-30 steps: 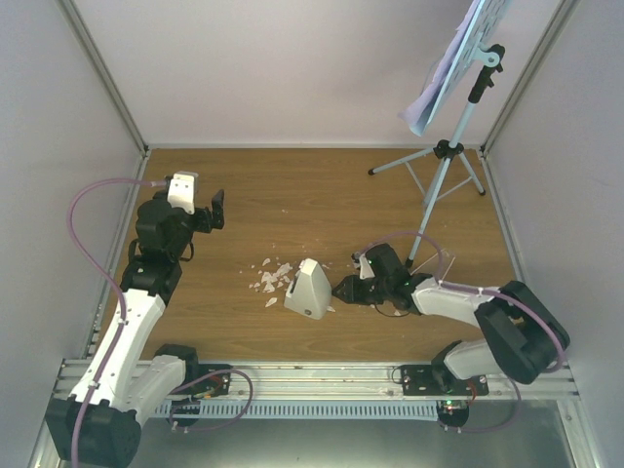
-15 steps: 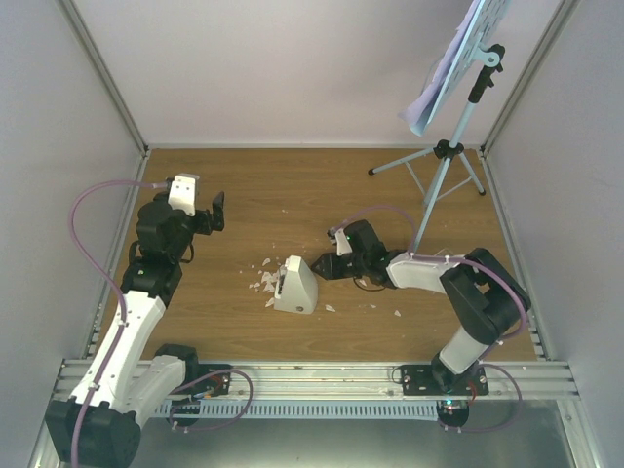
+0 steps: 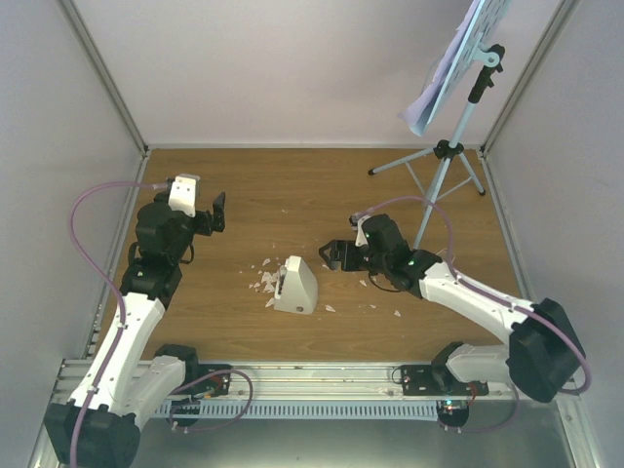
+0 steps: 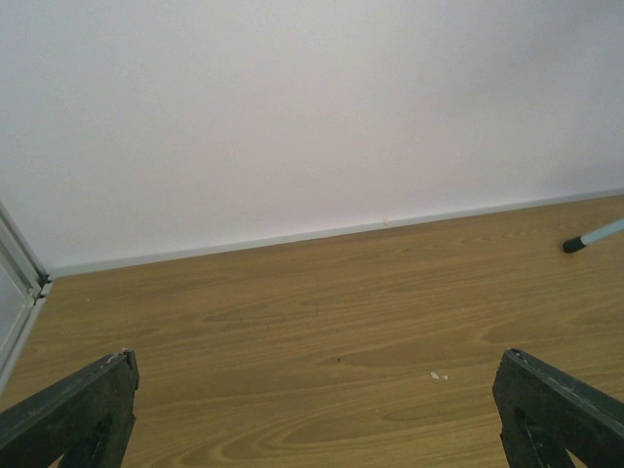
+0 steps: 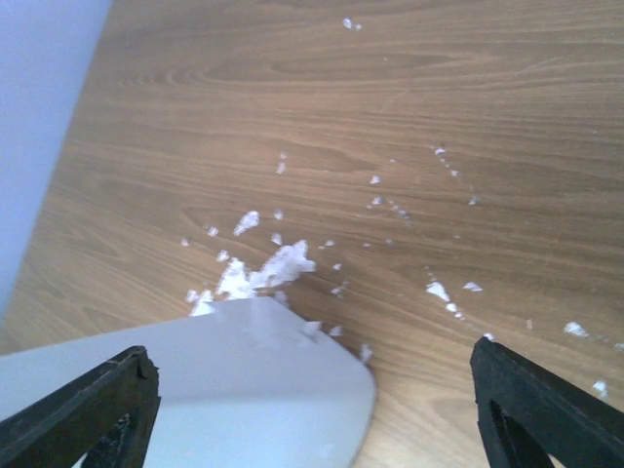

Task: Pack up the instrument practice props

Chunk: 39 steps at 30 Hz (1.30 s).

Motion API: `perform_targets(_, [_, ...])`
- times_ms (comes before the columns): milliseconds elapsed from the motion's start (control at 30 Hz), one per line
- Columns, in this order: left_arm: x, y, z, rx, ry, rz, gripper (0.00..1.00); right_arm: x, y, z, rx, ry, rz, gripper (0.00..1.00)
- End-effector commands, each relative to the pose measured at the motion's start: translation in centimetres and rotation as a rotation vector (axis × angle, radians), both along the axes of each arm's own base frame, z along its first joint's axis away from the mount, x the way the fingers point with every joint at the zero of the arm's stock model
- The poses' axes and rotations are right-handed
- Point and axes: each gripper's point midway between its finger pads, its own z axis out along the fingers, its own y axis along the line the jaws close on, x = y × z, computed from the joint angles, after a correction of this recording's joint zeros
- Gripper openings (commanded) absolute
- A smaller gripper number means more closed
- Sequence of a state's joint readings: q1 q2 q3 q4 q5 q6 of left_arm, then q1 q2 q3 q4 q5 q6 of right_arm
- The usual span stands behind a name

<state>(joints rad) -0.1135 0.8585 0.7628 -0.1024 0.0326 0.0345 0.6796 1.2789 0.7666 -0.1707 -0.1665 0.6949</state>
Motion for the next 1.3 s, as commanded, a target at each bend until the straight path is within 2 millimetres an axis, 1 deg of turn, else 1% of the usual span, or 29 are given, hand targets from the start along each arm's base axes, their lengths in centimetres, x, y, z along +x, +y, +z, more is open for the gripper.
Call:
perform_targets(0, [-0.1, -0.6, 1.4, 0.000, -0.045, -0.031, 0.99, -1.5, 0.8, 3.5, 0.087, 0.045, -0.046, 0.89])
perform_targets(100, [0.0, -0.7, 1.1, 0.001, -0.037, -0.034, 0.99, -2.2, 2.1, 5.6, 0.123, 0.043, -0.037, 0.89])
perform_targets(167, [0.0, -0.7, 1.1, 0.003, -0.036, -0.032, 0.99, -2.8, 3.2, 6.0, 0.117, 0.055, -0.010, 0.81])
perform_targets(233, [0.0, -0.6, 1.1, 0.004, -0.036, -0.032, 0.99, -3.5, 4.4, 6.1, 0.110, 0.069, 0.019, 0.70])
perform_targets(300, [0.1, -0.6, 1.0, 0.007, -0.034, -0.031, 0.99, -4.2, 5.4, 6.5, 0.112, 0.065, 0.037, 0.64])
perform_targets(433, [0.1, -0.7, 1.1, 0.007, -0.036, -0.033, 0.99, -4.6, 6.1, 7.8, 0.127, 0.025, 0.042, 0.63])
perform_targets(533, [0.1, -0.8, 1.0, 0.006, -0.033, -0.039, 0.99, -4.8, 6.5, 8.0, 0.112, 0.017, 0.048, 0.64])
perform_targets(600, [0.1, -0.8, 1.1, 0.005, -0.034, -0.039, 0.99, -4.8, 6.9, 7.4, 0.090, 0.019, 0.055, 0.63])
perform_targets(667, [0.1, -0.7, 1.0, 0.005, -0.033, -0.038, 0.99, -4.9, 7.5, 6.7, 0.067, 0.031, 0.065, 0.59])
perform_targets(767, [0.1, -0.8, 1.1, 0.006, -0.035, -0.040, 0.99, -5.3, 8.8, 6.9, 0.049, 0.015, 0.085, 0.56])
perform_targets(867, [0.0, -0.8, 1.2, 0.003, -0.037, -0.040, 0.99, -5.4, 9.6, 6.9, 0.000, -0.007, 0.082, 0.56])
perform_targets(900, [0.0, -0.8, 1.2, 0.002, -0.036, -0.042, 0.99, -5.3, 9.6, 6.6, -0.026, -0.009, 0.073, 0.56])
perform_targets(1033, [0.0, -0.9, 1.2, 0.000, -0.037, -0.046, 0.99, -5.9, 10.4, 5.4, -0.089, -0.022, 0.077, 0.59])
perform_targets(1100, [0.0, -0.8, 1.2, -0.001, -0.037, -0.044, 0.99, -6.0, 10.5, 4.9, -0.114, -0.028, 0.072, 0.59])
perform_targets(1167, [0.0, -0.9, 1.3, -0.003, -0.039, -0.046, 0.99, -5.8, 10.1, 4.4, -0.163, -0.038, 0.048, 0.60])
perform_targets(1267, [0.0, -0.9, 1.2, -0.004, -0.035, -0.048, 0.99, -5.6, 9.5, 3.9, -0.230, -0.048, 0.017, 0.64])
